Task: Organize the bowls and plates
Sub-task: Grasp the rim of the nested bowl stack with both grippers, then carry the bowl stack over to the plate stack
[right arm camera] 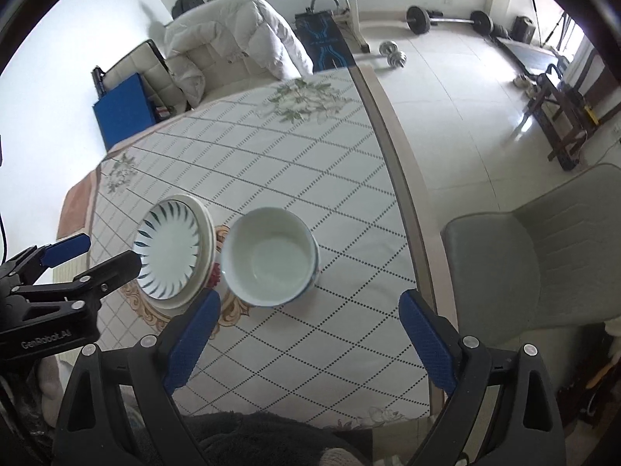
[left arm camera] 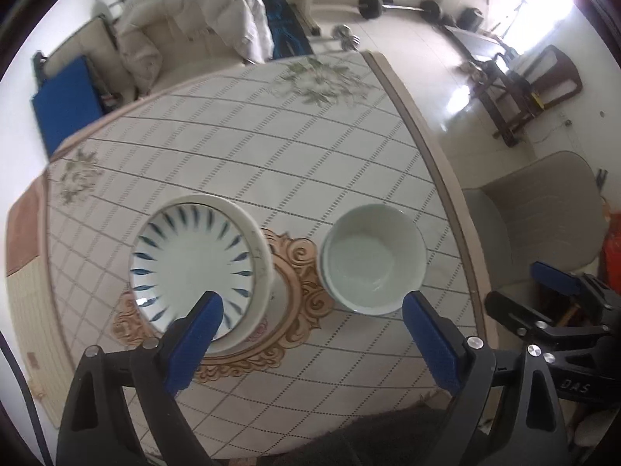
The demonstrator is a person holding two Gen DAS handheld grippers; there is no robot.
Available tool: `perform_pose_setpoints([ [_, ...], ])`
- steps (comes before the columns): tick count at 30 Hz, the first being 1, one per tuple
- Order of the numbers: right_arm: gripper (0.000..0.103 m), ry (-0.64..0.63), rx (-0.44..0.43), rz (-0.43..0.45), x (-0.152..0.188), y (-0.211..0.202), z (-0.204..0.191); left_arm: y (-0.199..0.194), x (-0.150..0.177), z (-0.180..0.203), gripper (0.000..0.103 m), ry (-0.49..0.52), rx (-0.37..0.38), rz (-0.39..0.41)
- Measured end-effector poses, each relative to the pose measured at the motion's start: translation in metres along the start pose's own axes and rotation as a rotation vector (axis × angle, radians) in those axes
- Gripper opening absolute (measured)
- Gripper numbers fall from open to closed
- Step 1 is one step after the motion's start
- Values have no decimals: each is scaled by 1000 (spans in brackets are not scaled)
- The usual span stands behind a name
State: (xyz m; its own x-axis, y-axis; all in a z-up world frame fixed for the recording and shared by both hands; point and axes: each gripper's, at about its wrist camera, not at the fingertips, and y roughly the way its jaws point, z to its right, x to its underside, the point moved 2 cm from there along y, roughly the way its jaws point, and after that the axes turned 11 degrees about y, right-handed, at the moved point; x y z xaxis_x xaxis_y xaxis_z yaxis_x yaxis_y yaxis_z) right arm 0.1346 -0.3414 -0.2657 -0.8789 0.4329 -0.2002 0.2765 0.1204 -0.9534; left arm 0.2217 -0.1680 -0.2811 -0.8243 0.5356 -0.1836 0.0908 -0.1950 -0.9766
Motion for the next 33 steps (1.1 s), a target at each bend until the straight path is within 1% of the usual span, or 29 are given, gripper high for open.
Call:
perform_pose_setpoints([
  [1,95,13,-1,-26,0,16,5,11,-4,-1,80,0,3,-27],
  [2,95,28,-7,-56,-1,32,9,23,-9,-2,79,4,13,-50],
  [4,93,64,-41,-127,-2,65,18,43,-19,-3,79,20,65,-85],
  [7,92,139,-114,-225,-4,107,30,70,-34,-4,78,54,90,-139],
  [9,92,182,-163,-280,-3,129,35,85,-44,-6,77,62,112,-171],
  [12,92,213,-216,-336,-3,155,36,105,-57,-11,74,58,162,-214],
  [14,92,229,-230,-362,-3,170,37,118,-64,-13,69,67,189,-242],
  [17,92,246,-236,-392,-5,190,37,134,-70,-13,69,65,250,-283],
  [22,92,248,-275,-436,-8,214,32,156,-72,-10,69,47,365,-342],
  [25,92,253,-286,-456,-9,227,29,166,-69,-5,69,59,391,-378],
  [27,92,261,-300,-464,-10,235,28,172,-66,-3,69,75,388,-398],
  [29,92,264,-317,-481,-10,245,26,181,-63,-1,69,87,409,-420],
  [32,91,273,-345,-497,-9,259,25,189,-57,1,65,96,401,-436],
  [33,90,277,-355,-501,-10,262,24,191,-56,0,66,83,410,-433],
])
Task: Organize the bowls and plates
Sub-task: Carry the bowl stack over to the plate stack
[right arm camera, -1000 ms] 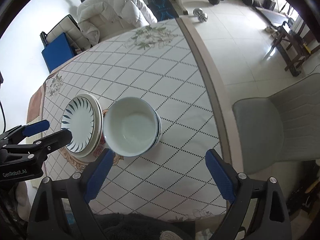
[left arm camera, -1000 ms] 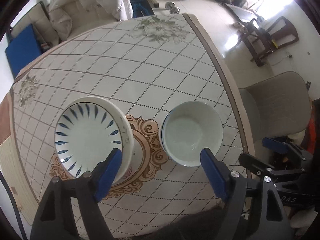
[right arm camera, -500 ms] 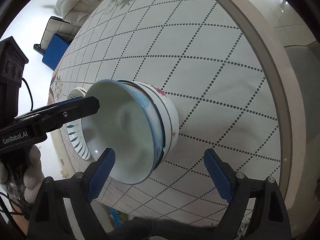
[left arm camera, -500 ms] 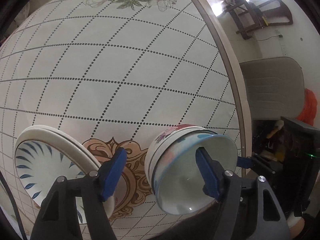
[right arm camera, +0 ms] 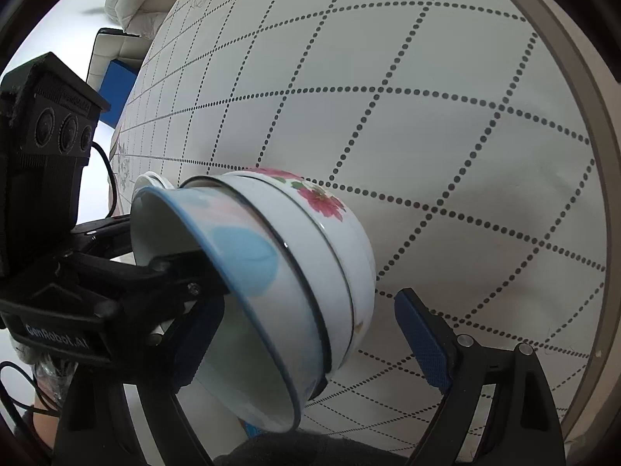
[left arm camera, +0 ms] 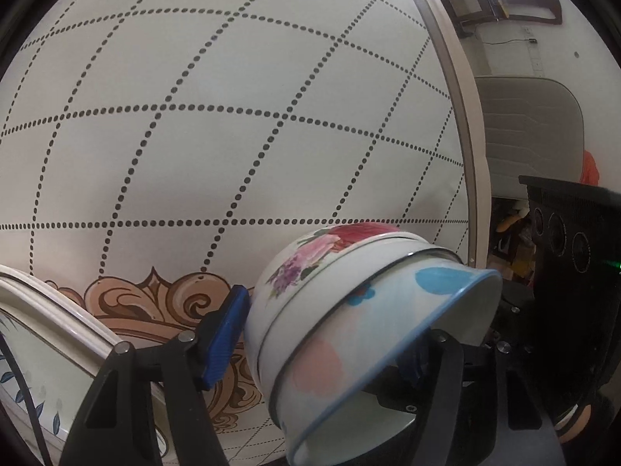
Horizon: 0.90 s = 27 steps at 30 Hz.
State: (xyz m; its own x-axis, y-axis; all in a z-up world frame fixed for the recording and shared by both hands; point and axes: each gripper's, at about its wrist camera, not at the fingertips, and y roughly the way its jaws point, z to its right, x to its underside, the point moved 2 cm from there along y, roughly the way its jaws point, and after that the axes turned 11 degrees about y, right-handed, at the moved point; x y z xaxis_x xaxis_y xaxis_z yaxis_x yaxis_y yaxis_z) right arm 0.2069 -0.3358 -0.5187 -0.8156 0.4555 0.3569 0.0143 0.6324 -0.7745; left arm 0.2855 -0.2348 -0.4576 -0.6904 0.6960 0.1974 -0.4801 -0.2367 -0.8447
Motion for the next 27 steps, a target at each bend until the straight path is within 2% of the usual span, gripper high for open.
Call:
perform_pose_setpoints([
  [3,79,15,-19,-23,-5,12,2,-1,1,-6,64,-24,28,25],
  [4,70,23,-26,-32,-8,12,2,-3,2,-8,62,-26,29,33],
  [5,68,35,-27,-35,-9,16,4,-4,3,-9,61,-33,30,43],
  [11,65,18,-29,-2,-7,15,-5,-11,10,-12,60,-59,12,98],
  [20,61,-35,14,9,-4,13,-20,-19,21,-4,59,-51,-20,111],
  [27,61,41,-52,-31,-2,13,-11,-24,16,-5,57,-70,-6,109],
])
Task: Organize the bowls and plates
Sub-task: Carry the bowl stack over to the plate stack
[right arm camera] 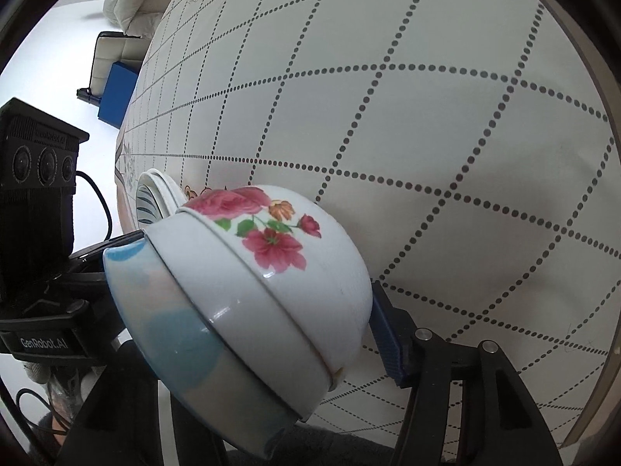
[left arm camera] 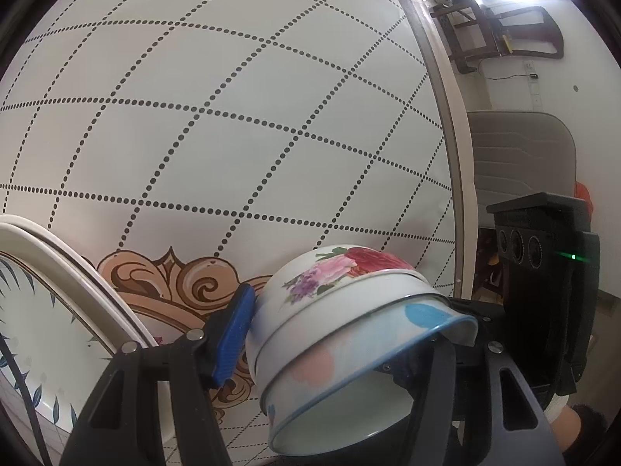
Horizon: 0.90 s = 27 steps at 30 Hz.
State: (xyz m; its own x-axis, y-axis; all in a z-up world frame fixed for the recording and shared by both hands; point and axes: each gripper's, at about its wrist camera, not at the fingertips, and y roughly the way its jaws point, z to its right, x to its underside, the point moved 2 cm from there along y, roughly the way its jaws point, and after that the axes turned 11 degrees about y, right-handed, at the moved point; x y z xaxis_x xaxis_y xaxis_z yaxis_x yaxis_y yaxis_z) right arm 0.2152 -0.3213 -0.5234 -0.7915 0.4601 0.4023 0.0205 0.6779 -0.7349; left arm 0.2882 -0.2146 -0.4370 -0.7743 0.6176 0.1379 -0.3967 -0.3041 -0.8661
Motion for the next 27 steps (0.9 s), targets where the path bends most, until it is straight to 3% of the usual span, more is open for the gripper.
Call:
perform_pose_setpoints([
  [11,61,85,-84,-23,4,-5,21,0,-4,0,57,-33,18,-15],
  [27,61,73,-134,-35,-1,-9,-17,-31,-6,6,57,-19,-9,13],
])
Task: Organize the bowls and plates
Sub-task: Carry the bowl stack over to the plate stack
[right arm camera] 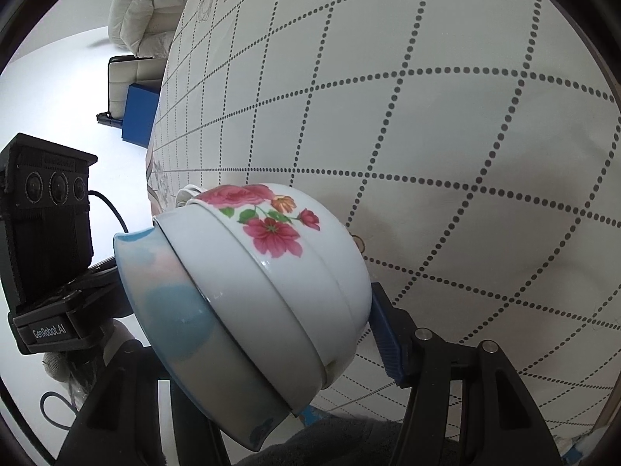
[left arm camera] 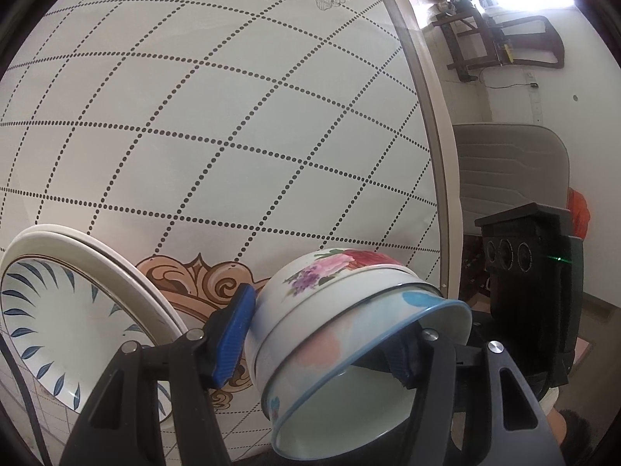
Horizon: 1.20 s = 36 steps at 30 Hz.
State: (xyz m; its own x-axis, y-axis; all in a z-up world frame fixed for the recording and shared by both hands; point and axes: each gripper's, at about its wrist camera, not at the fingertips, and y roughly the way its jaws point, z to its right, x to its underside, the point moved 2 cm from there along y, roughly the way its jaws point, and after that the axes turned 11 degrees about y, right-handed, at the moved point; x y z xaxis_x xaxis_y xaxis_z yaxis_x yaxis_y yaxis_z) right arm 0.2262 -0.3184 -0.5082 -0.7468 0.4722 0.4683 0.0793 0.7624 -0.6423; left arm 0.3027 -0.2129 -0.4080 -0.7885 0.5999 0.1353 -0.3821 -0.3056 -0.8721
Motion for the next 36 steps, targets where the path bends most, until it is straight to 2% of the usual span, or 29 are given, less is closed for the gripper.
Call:
perform_pose_setpoints([
  [8,61,-36,-17,-14,9,0,-36,-31,9,-10,57,-4,-30,24],
  [16,61,-101,6,-37,25,14,-78,-56,35,-45,57,-55,-45,57],
  [25,61,-160,36,-109,51,73,-123,-75,67,-108,57,-132,-58,74],
  [30,61,-154,36,-140,57,107,-130,-75,75,-141,57,-166,-50,67],
  [36,61,-149,65,-155,56,138,-136,-70,77,-164,57,-179,-35,59],
])
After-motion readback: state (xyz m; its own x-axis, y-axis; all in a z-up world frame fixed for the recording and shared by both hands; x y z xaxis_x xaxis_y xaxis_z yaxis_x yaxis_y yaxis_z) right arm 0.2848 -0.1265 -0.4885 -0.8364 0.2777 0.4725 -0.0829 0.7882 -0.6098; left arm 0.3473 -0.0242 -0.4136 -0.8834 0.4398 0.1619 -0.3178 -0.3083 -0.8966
